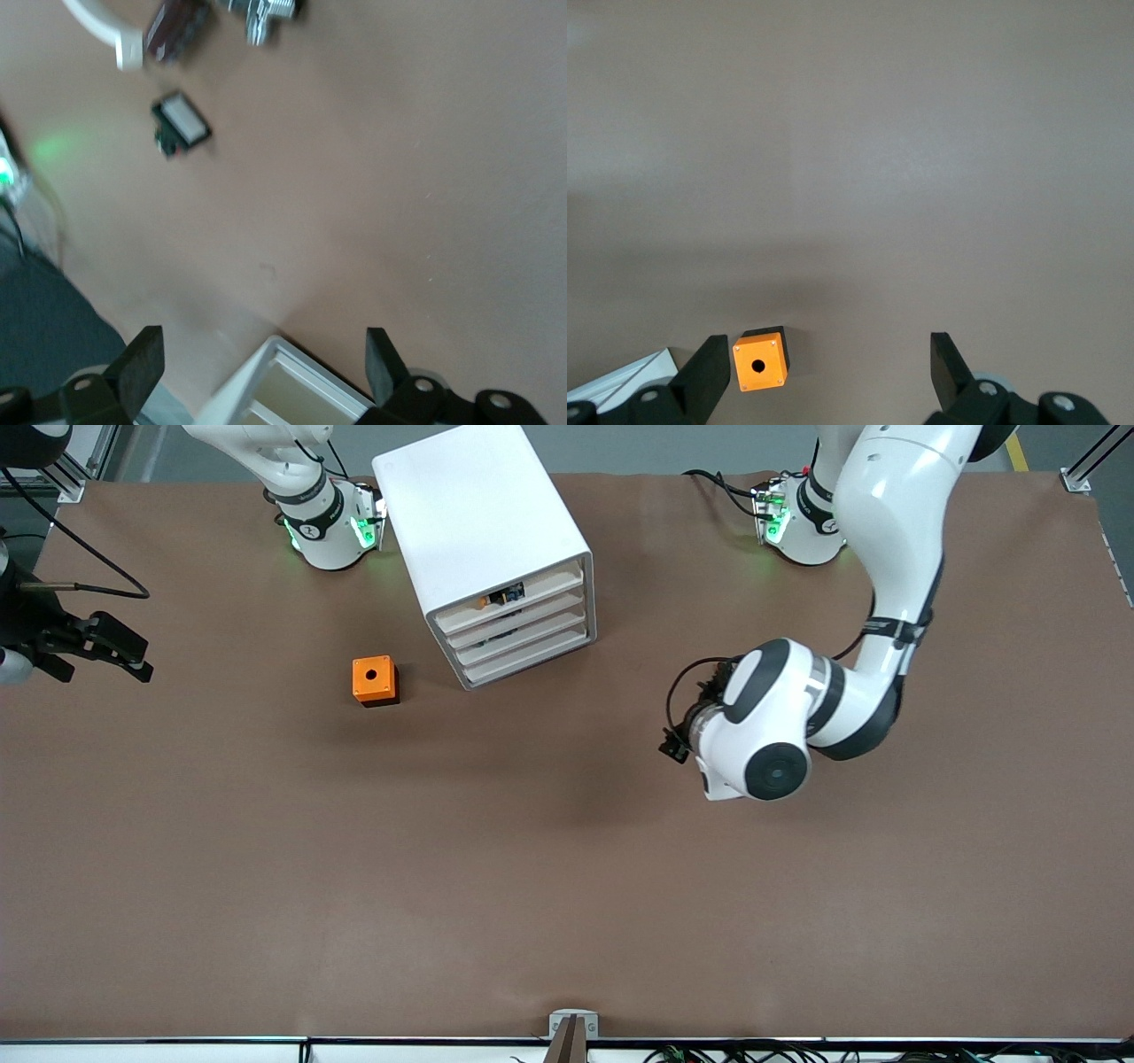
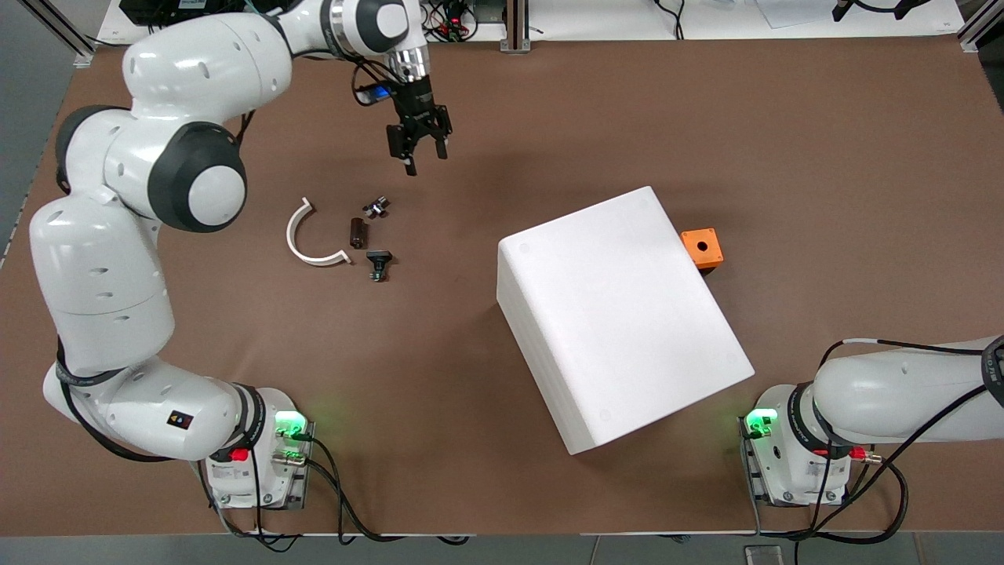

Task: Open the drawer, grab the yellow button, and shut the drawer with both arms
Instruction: 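Grasp the drawer handle with the left gripper while the right gripper approaches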

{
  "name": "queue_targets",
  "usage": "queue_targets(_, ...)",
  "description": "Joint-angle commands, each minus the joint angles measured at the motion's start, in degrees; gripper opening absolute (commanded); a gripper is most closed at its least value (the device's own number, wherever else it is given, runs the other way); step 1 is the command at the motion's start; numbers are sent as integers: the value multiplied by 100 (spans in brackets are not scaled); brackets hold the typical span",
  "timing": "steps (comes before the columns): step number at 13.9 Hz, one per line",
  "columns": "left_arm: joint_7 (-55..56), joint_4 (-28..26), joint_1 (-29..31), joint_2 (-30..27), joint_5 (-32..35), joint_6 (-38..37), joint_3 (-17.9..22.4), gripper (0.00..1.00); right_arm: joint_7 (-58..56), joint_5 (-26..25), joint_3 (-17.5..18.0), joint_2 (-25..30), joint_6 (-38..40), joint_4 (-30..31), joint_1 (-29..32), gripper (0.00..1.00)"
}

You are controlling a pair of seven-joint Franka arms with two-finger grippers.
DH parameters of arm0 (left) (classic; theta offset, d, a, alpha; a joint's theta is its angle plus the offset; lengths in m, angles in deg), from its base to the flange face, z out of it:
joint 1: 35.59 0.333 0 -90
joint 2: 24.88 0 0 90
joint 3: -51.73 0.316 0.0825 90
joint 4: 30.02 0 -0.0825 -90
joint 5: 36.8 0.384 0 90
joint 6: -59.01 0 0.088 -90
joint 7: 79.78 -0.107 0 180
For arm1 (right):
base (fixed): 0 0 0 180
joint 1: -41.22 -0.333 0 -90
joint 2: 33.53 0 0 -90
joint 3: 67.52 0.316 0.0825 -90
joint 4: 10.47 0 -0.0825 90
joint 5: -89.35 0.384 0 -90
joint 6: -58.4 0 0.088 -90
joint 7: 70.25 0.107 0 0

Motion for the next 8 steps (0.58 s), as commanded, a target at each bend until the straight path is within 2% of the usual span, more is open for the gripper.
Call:
queue_targets(1, 1130, 136, -171, 177, -559, -14, 21, 100, 855, 89, 48, -12, 54, 44, -204, 100)
queue_targets(3, 1678, 136, -189, 239, -1103, -14, 29, 100, 1471, 184, 110, -91, 89, 36, -241, 100)
queue_targets(6, 2765, 110, -180, 239, -2114, -67, 21, 99, 2568, 721, 206, -232, 203, 27, -258, 100)
queue_targets(8, 3776, 110, -189, 265, -2511, -58, 21, 99, 3394, 826, 539, -364, 204, 18, -214, 100)
